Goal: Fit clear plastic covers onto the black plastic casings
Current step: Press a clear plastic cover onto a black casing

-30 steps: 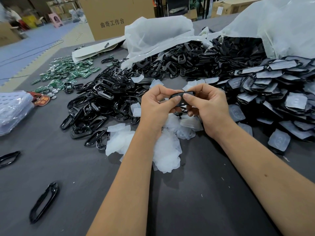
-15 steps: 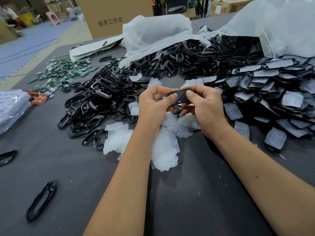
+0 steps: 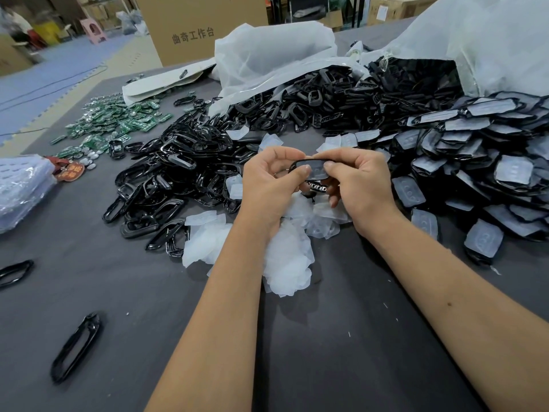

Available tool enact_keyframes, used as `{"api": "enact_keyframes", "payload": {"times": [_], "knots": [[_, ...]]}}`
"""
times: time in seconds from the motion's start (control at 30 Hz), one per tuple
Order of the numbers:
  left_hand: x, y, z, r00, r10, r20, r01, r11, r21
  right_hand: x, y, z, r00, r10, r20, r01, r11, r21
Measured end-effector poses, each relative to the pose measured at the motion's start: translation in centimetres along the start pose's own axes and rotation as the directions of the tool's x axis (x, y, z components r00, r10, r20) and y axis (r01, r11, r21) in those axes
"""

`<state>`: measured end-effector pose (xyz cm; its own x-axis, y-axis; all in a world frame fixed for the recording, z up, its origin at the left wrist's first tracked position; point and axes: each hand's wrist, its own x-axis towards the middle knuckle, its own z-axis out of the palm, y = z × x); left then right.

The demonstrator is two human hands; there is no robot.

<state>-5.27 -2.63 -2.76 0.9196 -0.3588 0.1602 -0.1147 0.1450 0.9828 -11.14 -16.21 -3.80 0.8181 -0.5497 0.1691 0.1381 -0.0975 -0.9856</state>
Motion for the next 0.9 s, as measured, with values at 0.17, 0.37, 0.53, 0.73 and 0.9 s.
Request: {"api": "enact_keyframes", "payload": {"times": [0.17, 0.37, 0.53, 0.73, 0.9], "knots": [[0.2, 0.2, 0.0, 0.999, -0.026, -0.044, 0.023, 0.998, -0.059, -0.6, -0.4, 0.2, 0.966, -0.258, -0.022, 0.242, 0.929, -0.281], [0.7, 0.8, -1.0, 0.978, -0.182, -0.098, 0.149, 0.948, -0.28, -1.3, -0.8, 0.5, 0.885, -0.441, 0.147, 0.462, 0.8, -0.383], [0.6, 1.3, -0.9, 0.971, -0.236, 0.02, 0.222, 0.878, -0.425, -1.0, -0.5, 0.5, 0.886, -0.46, 0.067, 0.453, 0.822, -0.345], [0.2, 0.9, -0.4, 0.991, -0.133, 0.036, 0.137, 0.946, -0.293, -0.2, -0.3, -0.1, 0.964, -0.24, 0.118, 0.245, 0.969, -0.035], [0.2, 1.1, -0.8, 0.988, -0.145, 0.048, 0.152, 0.955, -0.256, 0.2, 0.0, -1.2, 0.947, -0.005, 0.32, -0.058, 0.98, 0.188]]}}
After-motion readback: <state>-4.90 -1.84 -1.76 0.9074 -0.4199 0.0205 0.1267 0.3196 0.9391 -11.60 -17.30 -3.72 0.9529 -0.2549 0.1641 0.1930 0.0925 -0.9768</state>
